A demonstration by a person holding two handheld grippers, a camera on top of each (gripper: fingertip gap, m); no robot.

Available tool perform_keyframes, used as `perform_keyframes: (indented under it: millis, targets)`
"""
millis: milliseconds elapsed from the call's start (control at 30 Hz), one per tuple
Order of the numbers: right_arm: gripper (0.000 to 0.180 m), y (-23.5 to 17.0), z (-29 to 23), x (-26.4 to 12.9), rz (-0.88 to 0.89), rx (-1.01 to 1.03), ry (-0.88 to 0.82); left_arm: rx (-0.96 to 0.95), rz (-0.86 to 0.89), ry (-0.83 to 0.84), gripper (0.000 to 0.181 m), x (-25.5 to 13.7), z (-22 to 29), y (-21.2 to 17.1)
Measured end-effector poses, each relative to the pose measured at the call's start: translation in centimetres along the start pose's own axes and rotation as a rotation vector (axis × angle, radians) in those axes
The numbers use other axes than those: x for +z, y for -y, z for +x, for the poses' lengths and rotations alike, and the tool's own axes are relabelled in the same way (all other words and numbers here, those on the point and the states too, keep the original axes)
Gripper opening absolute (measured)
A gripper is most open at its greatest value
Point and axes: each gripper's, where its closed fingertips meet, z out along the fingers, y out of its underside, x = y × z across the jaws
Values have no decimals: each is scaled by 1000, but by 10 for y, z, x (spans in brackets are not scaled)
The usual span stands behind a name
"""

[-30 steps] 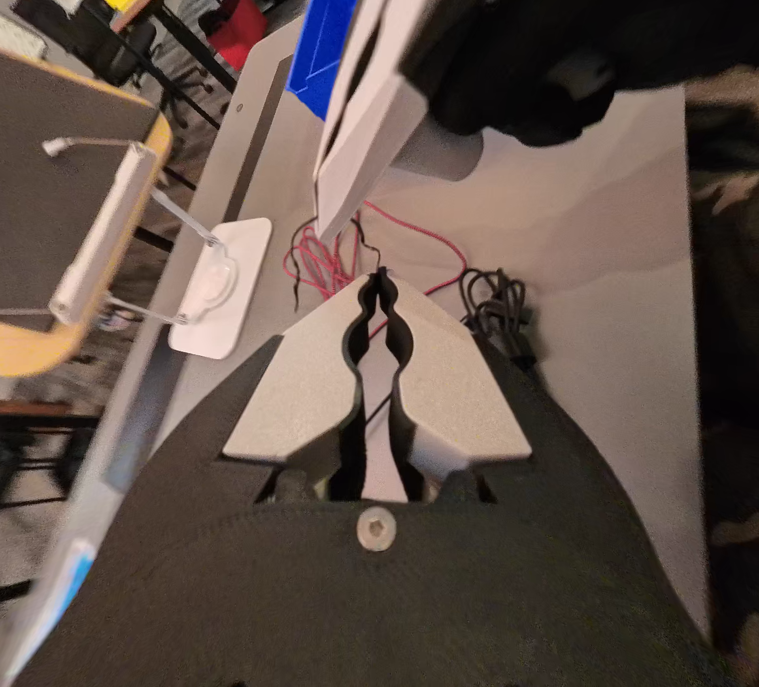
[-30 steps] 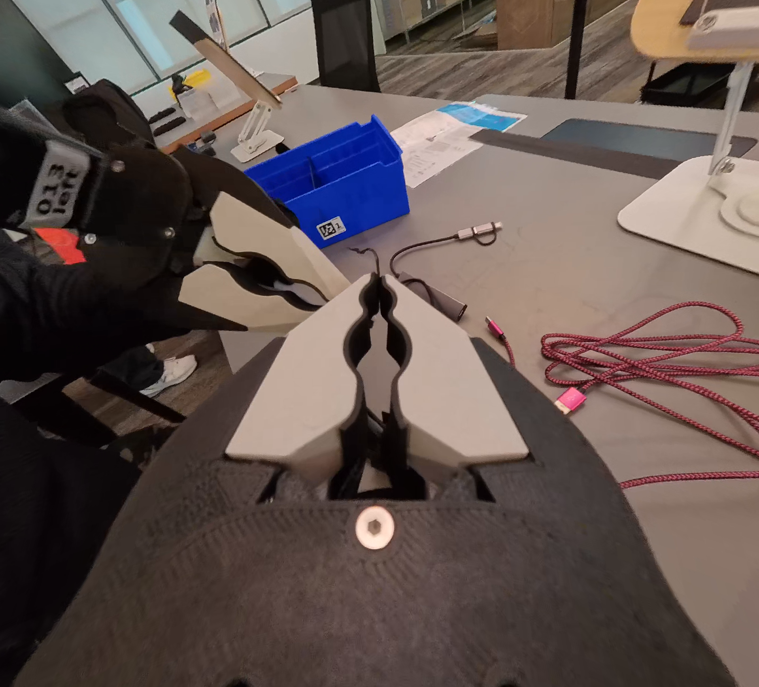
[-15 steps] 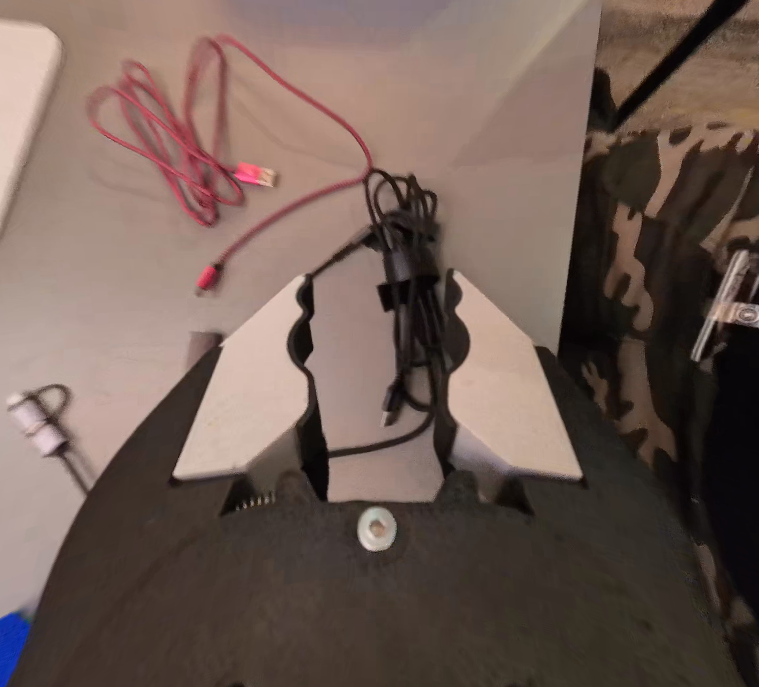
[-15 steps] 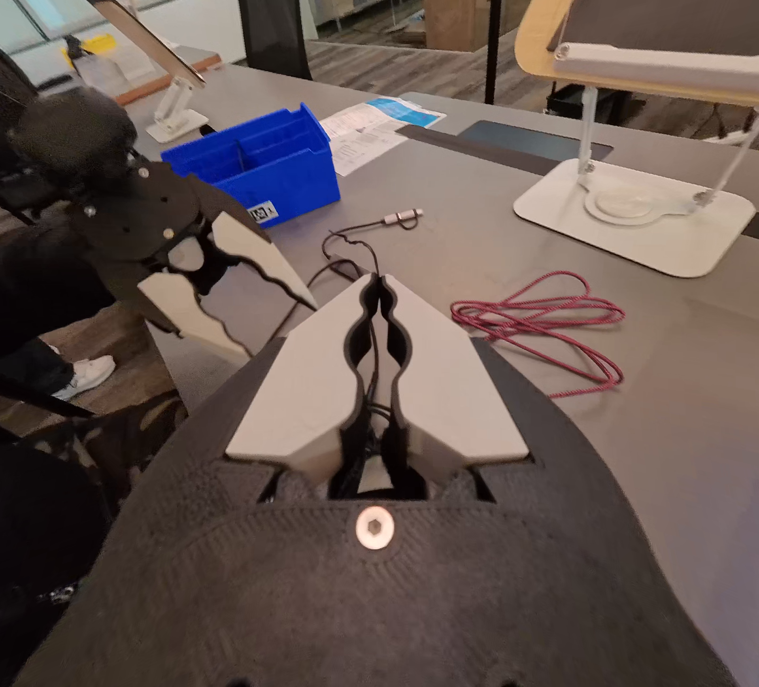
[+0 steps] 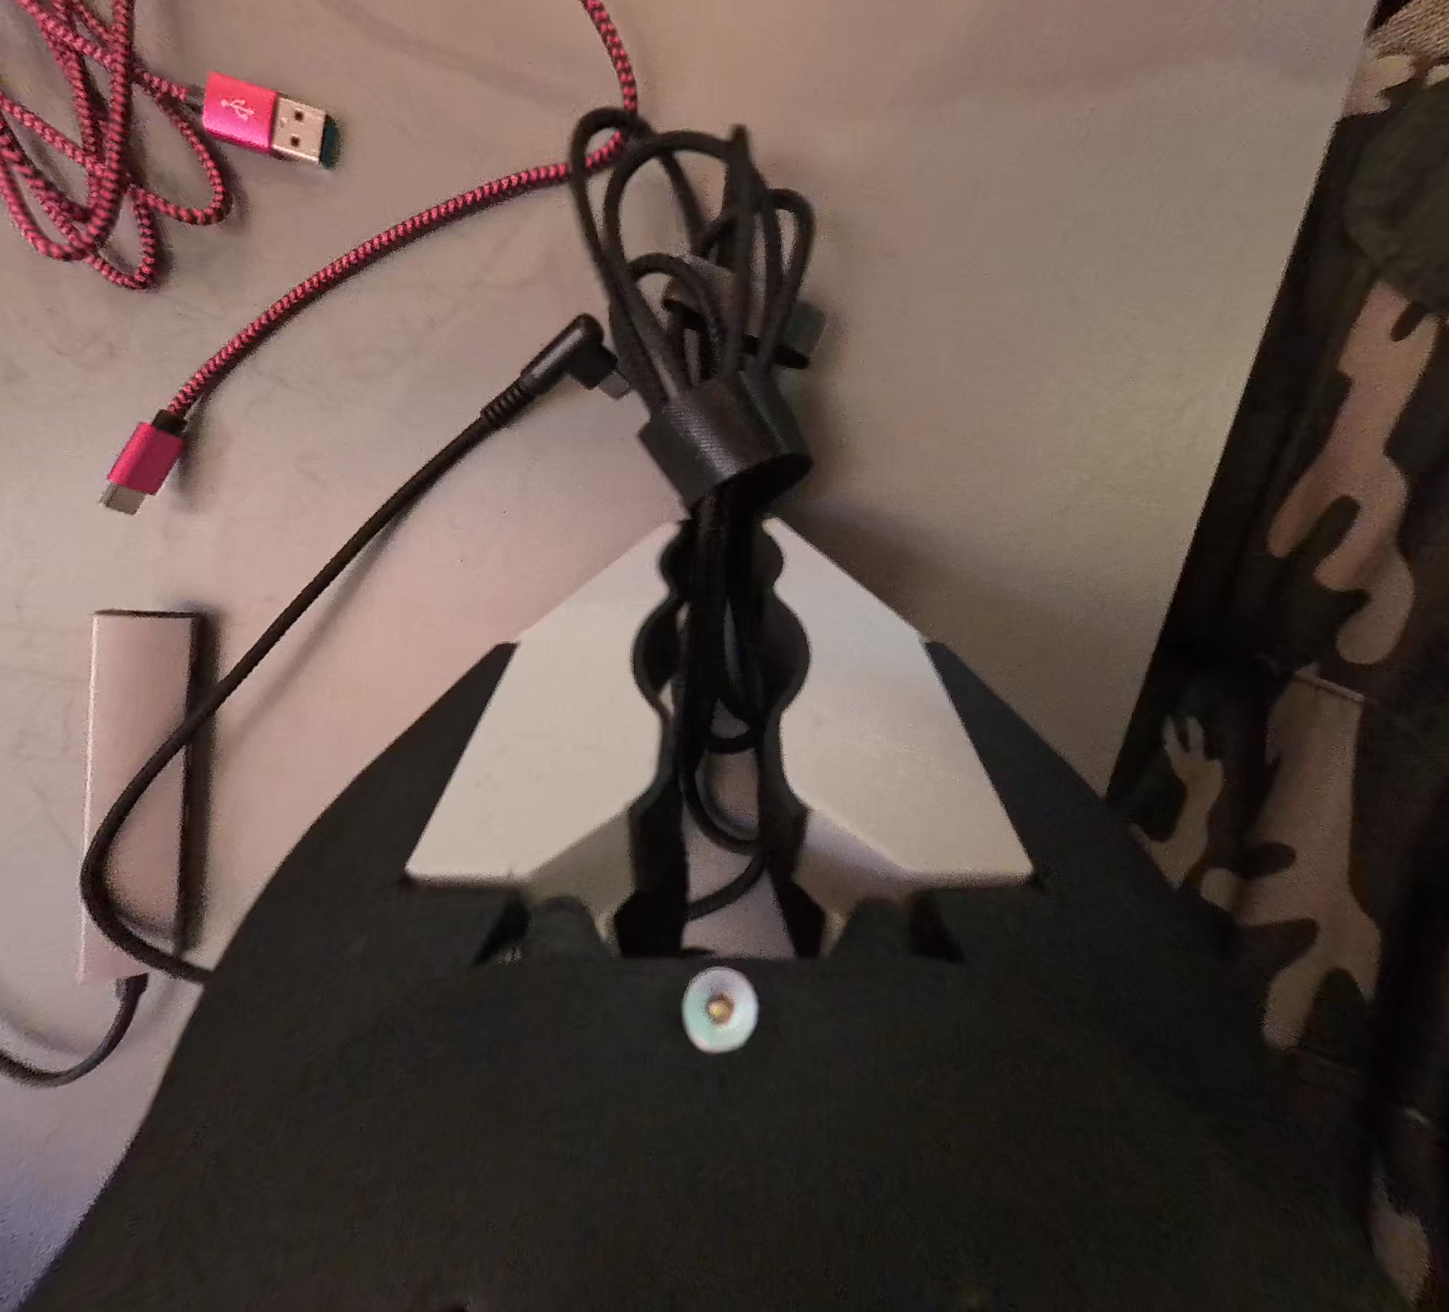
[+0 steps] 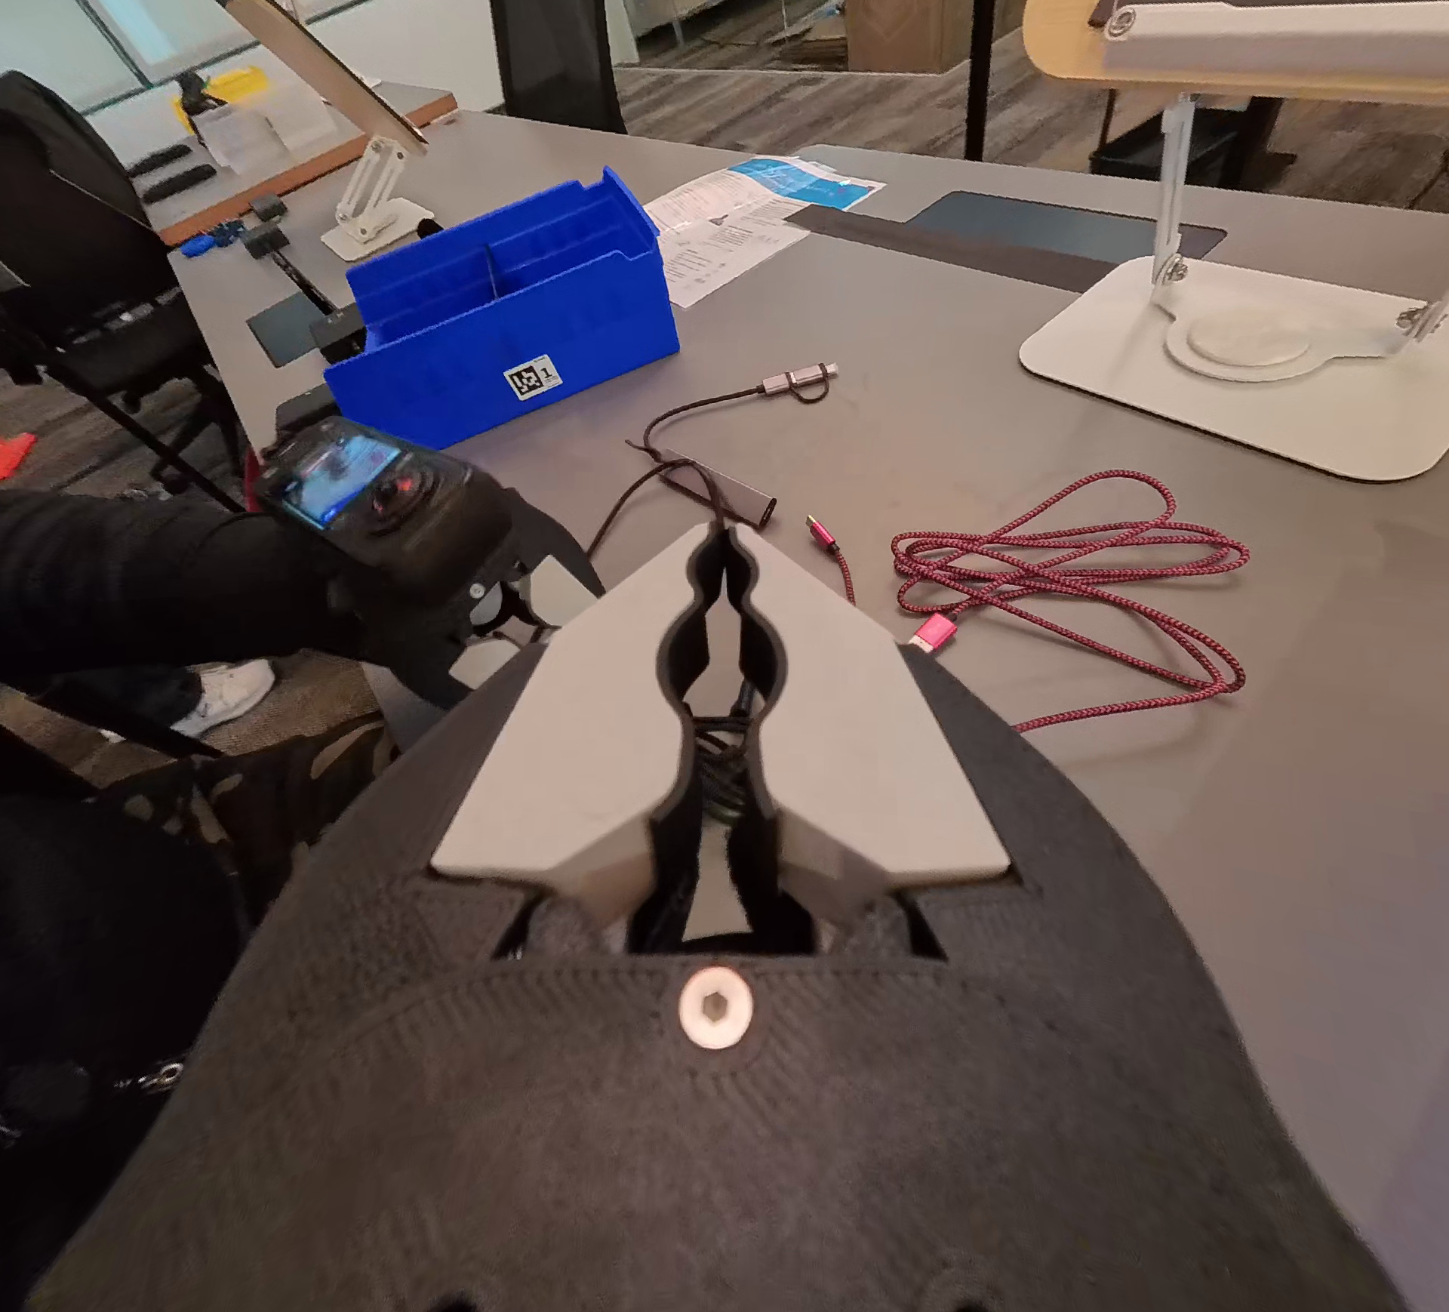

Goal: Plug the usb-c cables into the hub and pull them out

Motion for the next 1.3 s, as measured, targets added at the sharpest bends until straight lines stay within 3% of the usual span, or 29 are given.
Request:
perform_keyframes:
  millis: [200,333,467,733,800,1067,1200,1300]
  targets:
    - [0,3,8,-16,32,17,28,-47,202,-38,9,-32,-18,21]
    - [0,12,13,-31,90,29,42,-165,369,-187,9,-61,-27,39]
    - [0,19,15,-42,133,36,86,-115,567,-345,9,-100,-26,58]
    - [0,38,-1,-45,53,-94,118,234,288,133,9,-99,-63,64]
    - [0,36,-3,-40,25,-106,111,296,230,178,9,-93,-60,64]
    - [0,5,17,-41,-20,-57,47,354,95,70,9,-56,-37,22]
    - [0,-11,23,-42,-48,-44,25,240,0,32,10,-41,-51,-18]
    - [0,-21,26,-42,-57,-25,24,144,-31,-12,20,-32,-60,-40]
